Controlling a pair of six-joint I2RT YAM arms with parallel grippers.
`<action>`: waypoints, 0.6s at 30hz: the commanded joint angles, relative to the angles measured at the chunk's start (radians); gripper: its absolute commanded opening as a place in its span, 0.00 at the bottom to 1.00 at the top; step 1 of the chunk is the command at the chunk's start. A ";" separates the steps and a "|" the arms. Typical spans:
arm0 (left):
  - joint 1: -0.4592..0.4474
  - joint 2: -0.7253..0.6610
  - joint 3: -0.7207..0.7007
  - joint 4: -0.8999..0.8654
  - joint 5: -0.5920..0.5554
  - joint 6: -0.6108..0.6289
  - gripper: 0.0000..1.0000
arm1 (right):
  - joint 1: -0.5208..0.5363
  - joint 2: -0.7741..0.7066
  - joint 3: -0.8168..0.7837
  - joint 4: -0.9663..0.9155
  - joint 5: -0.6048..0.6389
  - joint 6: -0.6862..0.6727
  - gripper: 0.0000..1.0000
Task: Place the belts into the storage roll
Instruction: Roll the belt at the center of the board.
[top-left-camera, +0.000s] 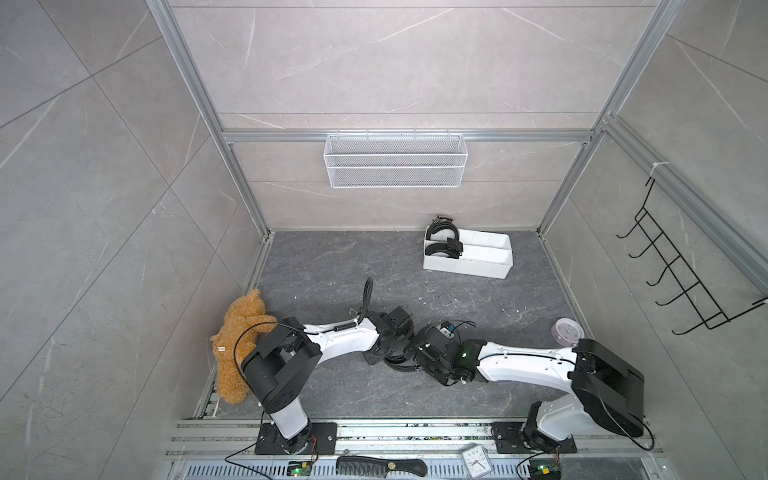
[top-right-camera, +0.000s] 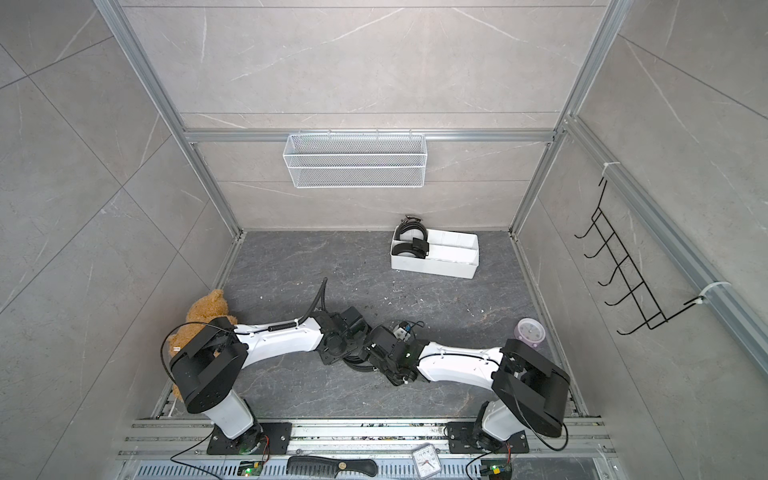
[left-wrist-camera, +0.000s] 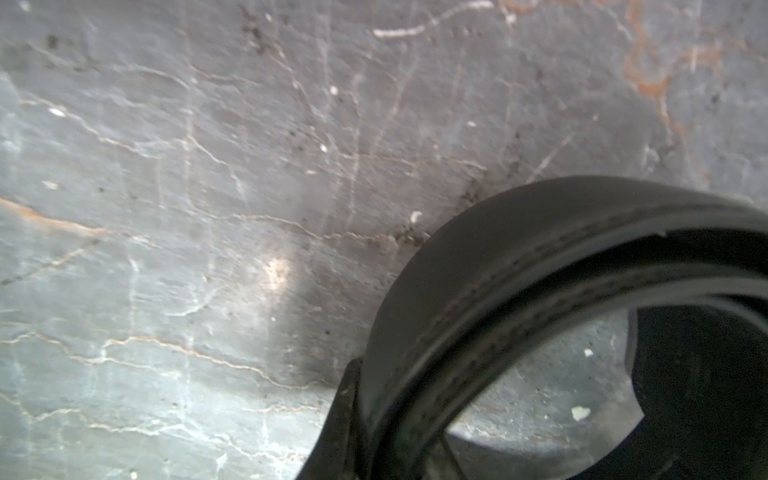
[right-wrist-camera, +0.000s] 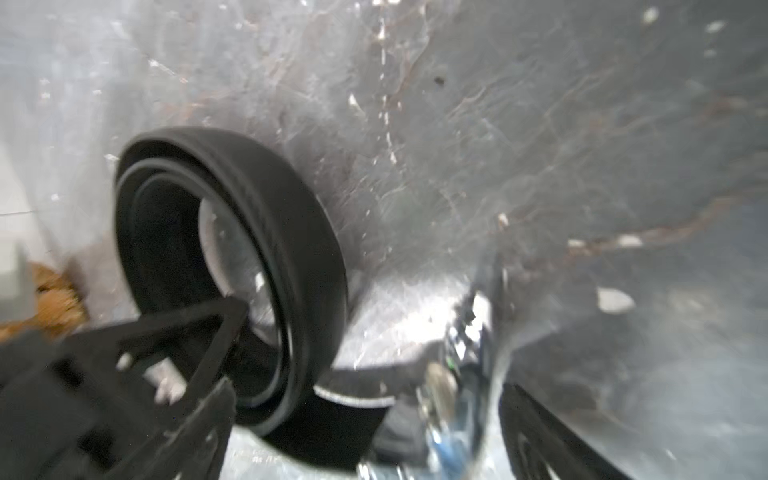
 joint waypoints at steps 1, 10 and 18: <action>-0.040 0.022 -0.016 -0.003 0.072 0.019 0.00 | -0.023 0.050 0.001 -0.006 -0.043 0.032 0.99; -0.094 -0.009 -0.046 0.017 0.077 0.029 0.00 | -0.063 0.113 0.019 -0.036 -0.148 0.011 0.73; -0.096 -0.040 -0.022 0.027 0.074 0.082 0.00 | -0.064 0.137 0.005 -0.087 -0.189 -0.012 0.27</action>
